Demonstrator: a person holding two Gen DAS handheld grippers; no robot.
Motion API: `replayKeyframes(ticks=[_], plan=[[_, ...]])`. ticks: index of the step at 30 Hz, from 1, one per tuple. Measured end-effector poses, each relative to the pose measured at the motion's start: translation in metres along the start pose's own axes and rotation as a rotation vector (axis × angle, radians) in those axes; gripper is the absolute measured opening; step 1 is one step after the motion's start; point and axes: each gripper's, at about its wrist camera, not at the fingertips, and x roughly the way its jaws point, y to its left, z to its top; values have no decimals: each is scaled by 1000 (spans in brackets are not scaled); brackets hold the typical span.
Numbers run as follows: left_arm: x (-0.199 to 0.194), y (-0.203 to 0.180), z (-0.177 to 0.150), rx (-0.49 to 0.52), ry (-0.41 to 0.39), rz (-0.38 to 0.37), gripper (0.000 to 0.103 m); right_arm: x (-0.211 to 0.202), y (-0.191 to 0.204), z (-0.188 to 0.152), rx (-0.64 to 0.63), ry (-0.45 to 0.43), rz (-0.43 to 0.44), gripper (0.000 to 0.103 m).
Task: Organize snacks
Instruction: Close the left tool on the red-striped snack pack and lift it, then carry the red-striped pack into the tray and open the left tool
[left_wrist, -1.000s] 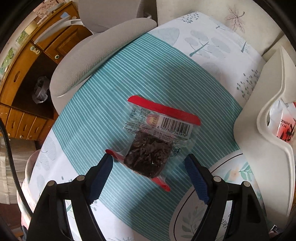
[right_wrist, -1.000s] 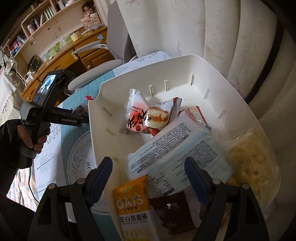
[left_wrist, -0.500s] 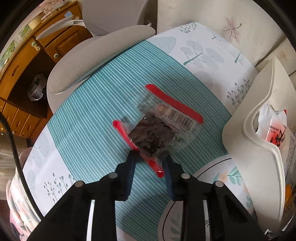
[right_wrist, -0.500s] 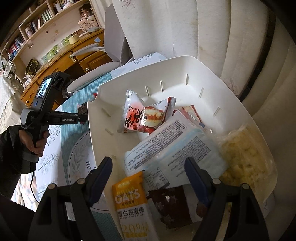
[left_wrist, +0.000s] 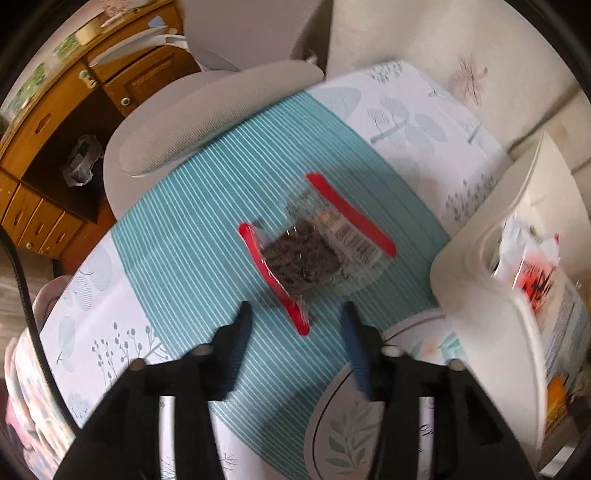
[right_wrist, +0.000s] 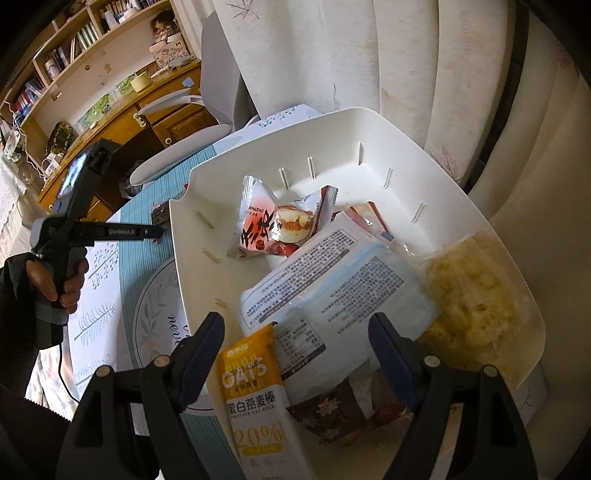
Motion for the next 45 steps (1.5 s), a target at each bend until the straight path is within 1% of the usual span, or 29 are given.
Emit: replayKeyframes(ticks=[1, 6, 11, 15, 21, 23, 25, 31, 34, 40, 45], plan=[[-3, 1, 2, -17, -9, 1, 62, 0, 0, 0, 0, 3, 1, 81], [-7, 10, 16, -110, -32, -13, 63, 3, -1, 1, -3, 11, 7, 81], [6, 15, 27, -236, 0, -38, 63, 7, -3, 4, -6, 19, 10, 81], [18, 17, 32, -302, 24, -38, 63, 11, -7, 7, -4, 27, 6, 81], [34, 21, 32, -349, 61, 5, 62, 15, -13, 13, -5, 33, 2, 81], [34, 20, 31, -353, 50, 6, 56, 16, -15, 15, -7, 31, 1, 81], [33, 20, 31, -351, 54, 16, 46, 17, -16, 16, -10, 32, 2, 81], [31, 18, 25, -375, 58, -2, 44, 16, -18, 20, -13, 26, 2, 81], [29, 16, 16, -382, 73, -11, 44, 14, -17, 21, -16, 23, -3, 81], [22, 11, -11, -402, 125, -14, 44, 3, -17, 14, 2, 19, -1, 81], [-3, -1, -37, -394, 133, -18, 44, -8, -18, 8, 15, 14, 5, 81]])
